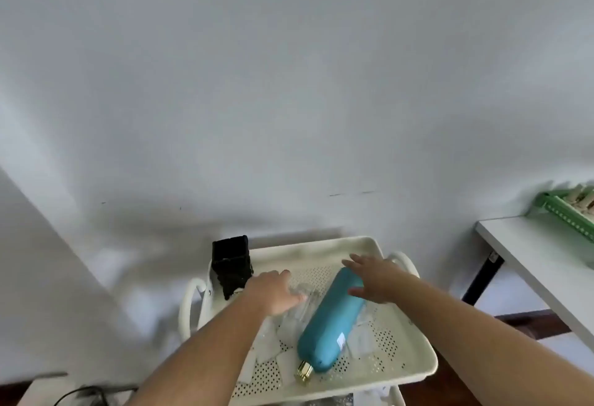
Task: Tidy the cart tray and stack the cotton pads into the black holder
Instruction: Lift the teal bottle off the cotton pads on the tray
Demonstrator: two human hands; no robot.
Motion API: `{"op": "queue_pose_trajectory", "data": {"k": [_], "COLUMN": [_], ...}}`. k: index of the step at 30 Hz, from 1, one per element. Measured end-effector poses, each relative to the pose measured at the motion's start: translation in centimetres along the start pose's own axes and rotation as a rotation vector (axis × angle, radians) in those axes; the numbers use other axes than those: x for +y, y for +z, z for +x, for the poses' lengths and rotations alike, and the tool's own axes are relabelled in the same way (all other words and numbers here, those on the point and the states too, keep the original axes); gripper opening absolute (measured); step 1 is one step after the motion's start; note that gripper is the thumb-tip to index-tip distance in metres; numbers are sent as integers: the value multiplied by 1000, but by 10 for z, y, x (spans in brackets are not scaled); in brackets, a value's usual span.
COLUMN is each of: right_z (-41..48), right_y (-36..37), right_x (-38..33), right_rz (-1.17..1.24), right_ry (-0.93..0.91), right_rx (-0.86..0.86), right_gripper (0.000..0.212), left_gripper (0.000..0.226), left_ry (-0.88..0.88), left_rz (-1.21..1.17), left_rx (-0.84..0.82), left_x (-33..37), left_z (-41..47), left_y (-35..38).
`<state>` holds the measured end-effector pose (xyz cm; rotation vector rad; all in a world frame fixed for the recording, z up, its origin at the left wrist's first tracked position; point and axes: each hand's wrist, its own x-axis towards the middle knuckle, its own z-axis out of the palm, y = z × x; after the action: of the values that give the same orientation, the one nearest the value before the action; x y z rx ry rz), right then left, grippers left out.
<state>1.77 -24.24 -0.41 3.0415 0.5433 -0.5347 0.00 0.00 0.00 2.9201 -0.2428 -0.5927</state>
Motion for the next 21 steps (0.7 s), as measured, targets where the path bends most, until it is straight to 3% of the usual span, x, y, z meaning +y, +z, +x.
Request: {"op": "queue_pose_trajectory", "data": {"k": [7, 13, 21], "right_z": [14, 21, 20], "right_y": [41, 55, 57], "right_x": [-16, -19, -16], "right_rz": [-137, -178, -132], "right_ry": [-176, -197, -214], "right_rx": [-4, 34, 94], "right_gripper": [82, 99, 98], "left_gripper": [52, 42, 28], "left_ry": [4, 19, -116], "left_rz": [-175, -106, -399], "left_rx": [-149, -305, -409], "left_x": [6, 11, 9], "left_z": [-11, -22, -24], "left_y": [40, 64, 76]}}
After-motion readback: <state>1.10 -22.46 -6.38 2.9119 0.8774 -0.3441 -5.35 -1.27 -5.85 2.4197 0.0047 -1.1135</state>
